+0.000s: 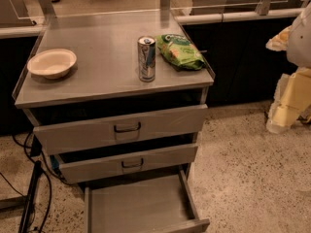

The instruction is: Place redbull can into bottom drawer

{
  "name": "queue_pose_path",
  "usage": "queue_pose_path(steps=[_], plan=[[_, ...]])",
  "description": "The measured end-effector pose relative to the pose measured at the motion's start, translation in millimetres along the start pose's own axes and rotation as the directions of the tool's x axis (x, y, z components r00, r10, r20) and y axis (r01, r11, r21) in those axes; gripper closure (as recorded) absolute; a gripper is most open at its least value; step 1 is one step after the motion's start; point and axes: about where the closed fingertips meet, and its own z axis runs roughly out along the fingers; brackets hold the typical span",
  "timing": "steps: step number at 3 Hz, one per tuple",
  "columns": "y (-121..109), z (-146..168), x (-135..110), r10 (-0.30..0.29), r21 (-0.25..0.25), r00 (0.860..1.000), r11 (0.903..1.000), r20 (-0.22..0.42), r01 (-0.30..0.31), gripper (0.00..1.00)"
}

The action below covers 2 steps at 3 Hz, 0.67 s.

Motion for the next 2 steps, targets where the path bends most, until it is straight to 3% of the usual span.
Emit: queue_pose_path(steps=[1, 2], plan=[[0.0, 0.1, -0.1, 0.000, 0.000, 1.000, 1.0000, 0.000, 0.000, 0.00], [-6.6, 15.2, -13.5, 0.005, -0.010, 0.999, 0.9999, 0.043, -0.005, 0.00]])
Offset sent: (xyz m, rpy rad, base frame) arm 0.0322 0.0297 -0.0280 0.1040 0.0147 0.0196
